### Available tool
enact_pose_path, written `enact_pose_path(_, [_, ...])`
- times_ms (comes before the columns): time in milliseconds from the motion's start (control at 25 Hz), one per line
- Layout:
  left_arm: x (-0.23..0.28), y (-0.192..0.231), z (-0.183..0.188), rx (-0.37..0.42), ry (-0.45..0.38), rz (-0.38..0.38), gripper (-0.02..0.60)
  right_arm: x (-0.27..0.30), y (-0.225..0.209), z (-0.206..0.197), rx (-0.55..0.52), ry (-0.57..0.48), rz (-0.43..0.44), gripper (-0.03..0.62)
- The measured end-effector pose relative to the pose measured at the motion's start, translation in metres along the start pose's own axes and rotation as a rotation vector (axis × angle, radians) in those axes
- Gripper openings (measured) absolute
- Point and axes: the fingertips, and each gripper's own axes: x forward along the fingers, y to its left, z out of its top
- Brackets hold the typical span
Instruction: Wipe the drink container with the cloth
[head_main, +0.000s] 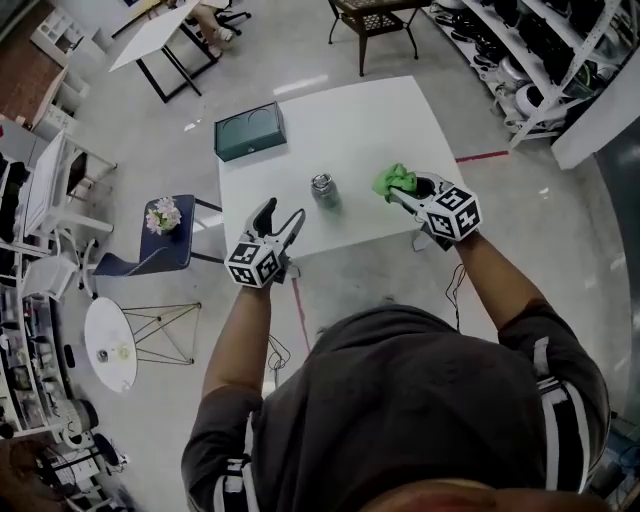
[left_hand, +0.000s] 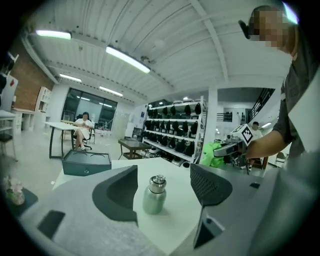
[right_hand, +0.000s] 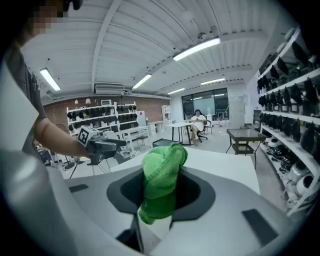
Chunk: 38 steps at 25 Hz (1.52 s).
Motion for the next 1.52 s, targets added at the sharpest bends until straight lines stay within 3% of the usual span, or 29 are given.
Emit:
enact_pose_path(240, [-0.08, 0.008, 0.023, -0.022, -0.073, 0.013, 0.156, -0.023, 0.03, 0.026, 0.093, -0.074, -0.087, 0.114])
enact_pose_path(560, [-0.121, -0.025, 0.037, -0.016, -0.059, -0.068, 0.036, -0.056, 0.061, 0.025, 0.158, -0.114, -0.121, 0.114])
enact_pose_path(960, [-0.136, -0.054, 0.035, -0.066, -0.076, 0.016, 0.005, -0.071, 0.065, 0.042, 0.089, -0.116, -0.024, 0.113])
enact_pose_path(1520, [-0.137, -0.045, 0.041, -0.056, -0.058, 0.048, 0.005, -0.064, 0.061, 0.03, 0.119, -0.112, -0.033, 0.114])
